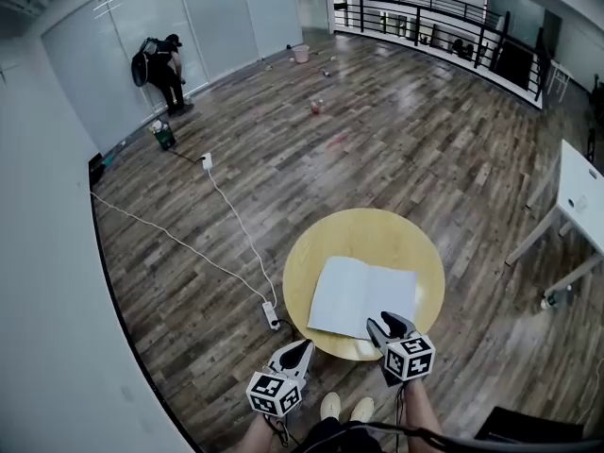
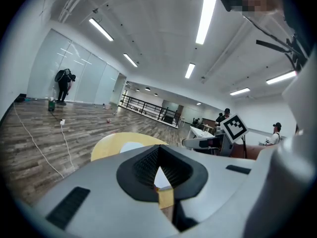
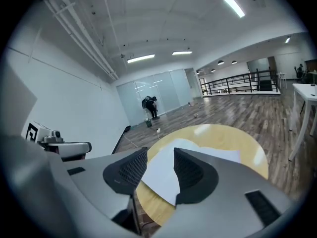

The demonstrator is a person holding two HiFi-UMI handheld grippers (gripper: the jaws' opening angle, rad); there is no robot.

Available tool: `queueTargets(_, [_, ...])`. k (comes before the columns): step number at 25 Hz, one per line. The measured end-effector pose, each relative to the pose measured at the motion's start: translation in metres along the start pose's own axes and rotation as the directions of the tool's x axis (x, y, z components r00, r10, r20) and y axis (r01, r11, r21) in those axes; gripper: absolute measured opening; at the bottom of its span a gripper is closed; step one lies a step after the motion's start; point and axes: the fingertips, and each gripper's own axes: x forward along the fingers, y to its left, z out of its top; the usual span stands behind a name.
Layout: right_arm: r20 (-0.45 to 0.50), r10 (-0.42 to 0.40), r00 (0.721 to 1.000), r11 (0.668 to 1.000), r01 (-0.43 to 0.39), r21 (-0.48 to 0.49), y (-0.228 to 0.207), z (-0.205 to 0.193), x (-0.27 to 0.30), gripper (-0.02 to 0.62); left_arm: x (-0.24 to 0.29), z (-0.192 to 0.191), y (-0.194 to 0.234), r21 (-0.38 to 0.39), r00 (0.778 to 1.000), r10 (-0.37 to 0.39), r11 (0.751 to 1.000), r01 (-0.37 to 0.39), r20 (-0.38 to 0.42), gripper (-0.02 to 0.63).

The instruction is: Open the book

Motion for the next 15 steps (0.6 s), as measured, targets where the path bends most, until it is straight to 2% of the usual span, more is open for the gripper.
queueTargets(1, [0.027,-0.033,0.999,0.999,0.033,-0.003,-0.007,0.007,-0.013,0.168,0.006,0.004,-0.008,0.012,1.0,-0.021,1.0,0.021,0.003,-0.002])
queueTargets(3, [0.081,-0.103,0.991,0.995,0.103,-0.002,-0.022,0.017,-0.038,0.003,0.017,0.012,-0.023,0.035,0.998,-0.063,0.997,0.063,0.007,-0.002])
queueTargets(10, [0.156,-0.184,0.97,0.983,0.181,0.034,-0.049,0.025,-0.109,0.003,0.043,0.026,-0.077,0.086,0.987,-0.158,0.984,0.157,0.004,-0.002])
queueTargets(15, [0.205,-0.22,0.954,0.975,0.222,0.013,-0.054,0.034,-0.15,0.003,0.052,0.037,-0.111,0.139,0.98,-0.2,0.971,0.196,0.013,-0.002])
